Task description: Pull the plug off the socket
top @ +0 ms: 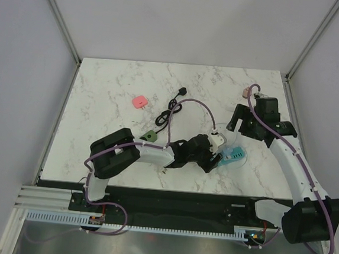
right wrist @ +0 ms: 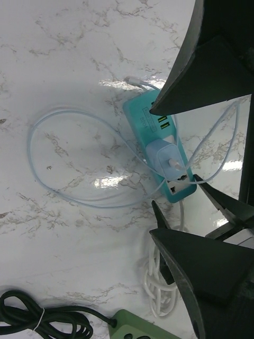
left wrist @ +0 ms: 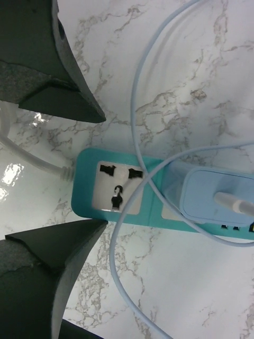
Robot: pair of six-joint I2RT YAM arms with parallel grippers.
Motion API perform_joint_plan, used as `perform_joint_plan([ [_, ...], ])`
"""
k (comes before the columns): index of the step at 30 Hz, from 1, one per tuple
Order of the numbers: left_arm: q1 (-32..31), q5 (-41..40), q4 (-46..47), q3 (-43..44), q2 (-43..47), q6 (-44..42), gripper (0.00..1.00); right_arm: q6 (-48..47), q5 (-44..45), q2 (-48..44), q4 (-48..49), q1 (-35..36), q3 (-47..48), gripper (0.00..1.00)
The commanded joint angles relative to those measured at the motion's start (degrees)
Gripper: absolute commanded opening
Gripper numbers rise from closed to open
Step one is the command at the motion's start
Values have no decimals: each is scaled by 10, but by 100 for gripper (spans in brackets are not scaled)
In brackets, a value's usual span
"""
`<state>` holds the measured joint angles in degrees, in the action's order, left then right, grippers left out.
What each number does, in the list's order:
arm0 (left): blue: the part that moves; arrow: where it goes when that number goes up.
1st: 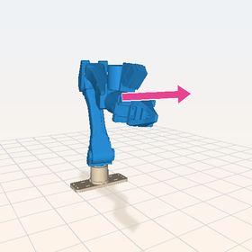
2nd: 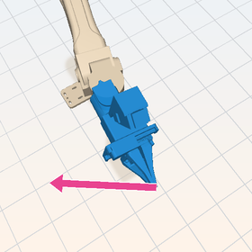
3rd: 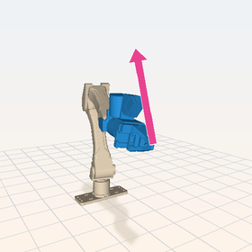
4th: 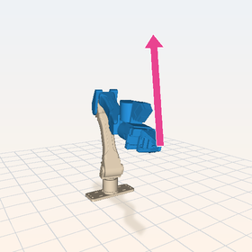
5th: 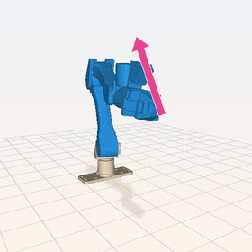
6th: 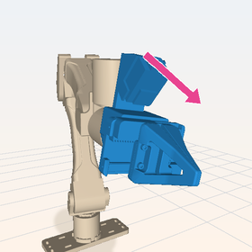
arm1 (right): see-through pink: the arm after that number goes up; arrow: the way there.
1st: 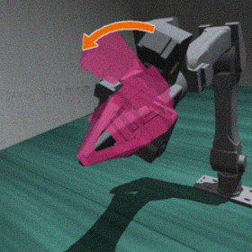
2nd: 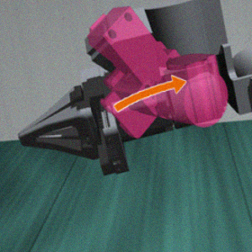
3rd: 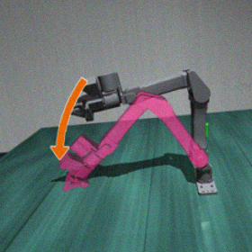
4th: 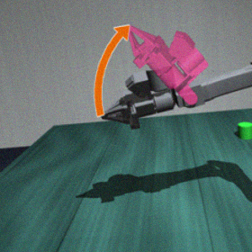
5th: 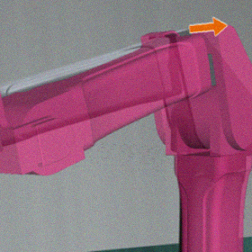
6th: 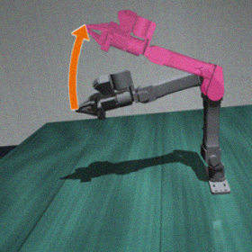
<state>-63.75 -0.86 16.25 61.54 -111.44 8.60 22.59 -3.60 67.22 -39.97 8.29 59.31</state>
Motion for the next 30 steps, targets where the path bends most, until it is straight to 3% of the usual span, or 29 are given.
perform_joint_plan([
  [1, -3, 5, 20, 42, -22, -32, 77, -11, -10, 19, -8, -3, 6, 95],
  [6, -3, 6, 18, 50, -34, -34, 67, -17, -11, 48, -18, -4, 0, 88],
  [8, -4, 0, 21, 46, -37, -32, 57, -21, -23, 60, -18, -3, -2, 85],
  [18, -3, -2, 60, 9, -18, -33, 31, -36, -43, 93, -7, -2, -10, 83],
  [22, -4, 0, 70, -1, -9, -32, 20, -37, -71, 107, 1, 5, -11, 76],
  [30, -3, 2, 78, -11, -4, -32, 3, -54, -69, 132, -1, 32, -32, 77],
])
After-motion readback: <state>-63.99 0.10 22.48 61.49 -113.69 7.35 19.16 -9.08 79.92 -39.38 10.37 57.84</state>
